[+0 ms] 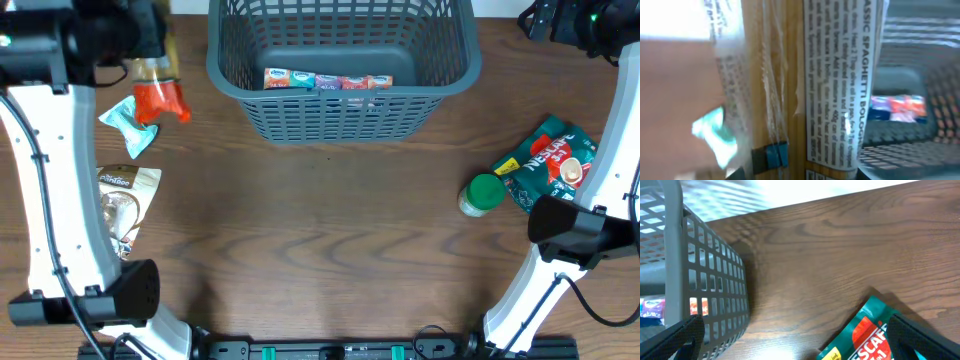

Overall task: Pack container
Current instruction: 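Carry the spaghetti package into the basket and release it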

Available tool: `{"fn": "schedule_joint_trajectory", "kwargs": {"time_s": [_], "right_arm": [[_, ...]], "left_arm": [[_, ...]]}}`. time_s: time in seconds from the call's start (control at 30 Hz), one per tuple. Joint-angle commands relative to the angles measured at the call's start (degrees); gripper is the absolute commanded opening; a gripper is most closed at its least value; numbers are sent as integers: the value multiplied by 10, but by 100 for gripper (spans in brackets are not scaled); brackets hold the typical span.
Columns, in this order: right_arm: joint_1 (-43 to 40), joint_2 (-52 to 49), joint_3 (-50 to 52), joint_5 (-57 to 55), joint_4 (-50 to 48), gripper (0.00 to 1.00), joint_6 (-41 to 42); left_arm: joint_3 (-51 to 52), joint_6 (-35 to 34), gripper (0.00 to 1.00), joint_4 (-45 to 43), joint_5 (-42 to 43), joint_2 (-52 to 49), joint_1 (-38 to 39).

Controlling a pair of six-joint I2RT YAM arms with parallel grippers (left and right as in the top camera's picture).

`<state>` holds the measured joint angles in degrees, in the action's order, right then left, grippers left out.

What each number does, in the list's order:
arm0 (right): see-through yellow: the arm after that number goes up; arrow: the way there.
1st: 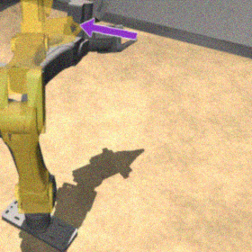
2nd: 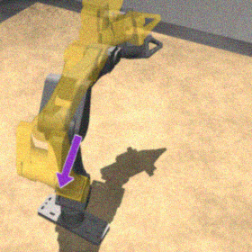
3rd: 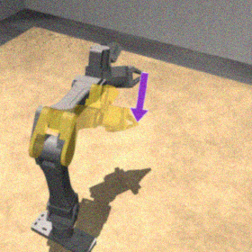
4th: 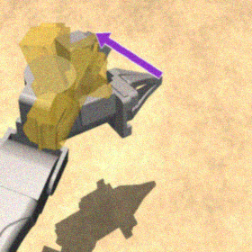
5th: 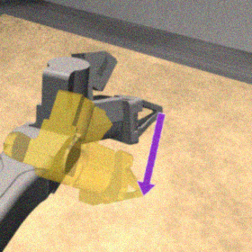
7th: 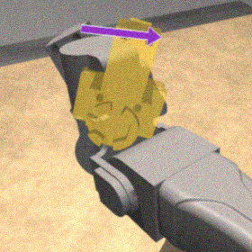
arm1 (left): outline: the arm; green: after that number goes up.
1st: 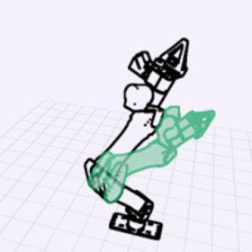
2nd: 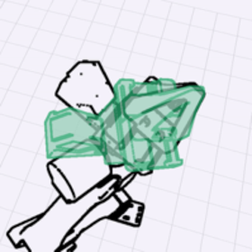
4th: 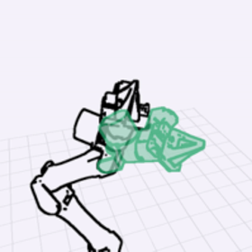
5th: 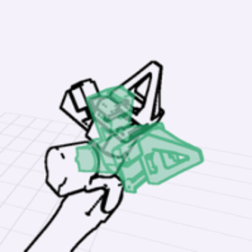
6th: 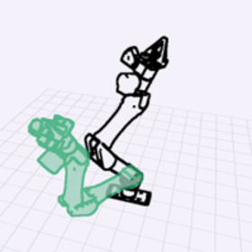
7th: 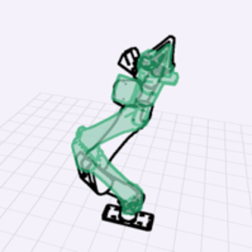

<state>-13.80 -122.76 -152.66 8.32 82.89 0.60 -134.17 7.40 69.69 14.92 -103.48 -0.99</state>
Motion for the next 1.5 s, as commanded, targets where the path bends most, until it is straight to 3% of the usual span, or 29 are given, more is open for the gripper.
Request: {"fn": "schedule_joint_trajectory", "kwargs": {"time_s": [0.0,0.2,0.5,1.03,1.37,1.4,1.43,1.47], "right_arm": [[0,-3,-2,0,1,99,-9],[0,-3,-2,0,7,99,-9],[0,-3,-2,0,10,99,-11],[0,-3,-2,0,18,99,-11],[0,-3,-2,0,17,99,-11],[0,-3,-2,0,17,99,-11],[0,-3,-2,0,17,99,-11],[0,-3,-2,0,16,99,-11]], "left_arm": [[-28,170,5,-23,37,6,58],[-28,314,5,-95,37,5,126],[-28,419,6,-246,37,-46,177],[-28,421,6,-271,39,-247,187],[-27,417,7,-249,39,-274,188],[-27,413,32,-248,39,-274,188],[-27,403,80,-245,39,-273,188],[-27,398,99,-242,39,-273,188]]}}
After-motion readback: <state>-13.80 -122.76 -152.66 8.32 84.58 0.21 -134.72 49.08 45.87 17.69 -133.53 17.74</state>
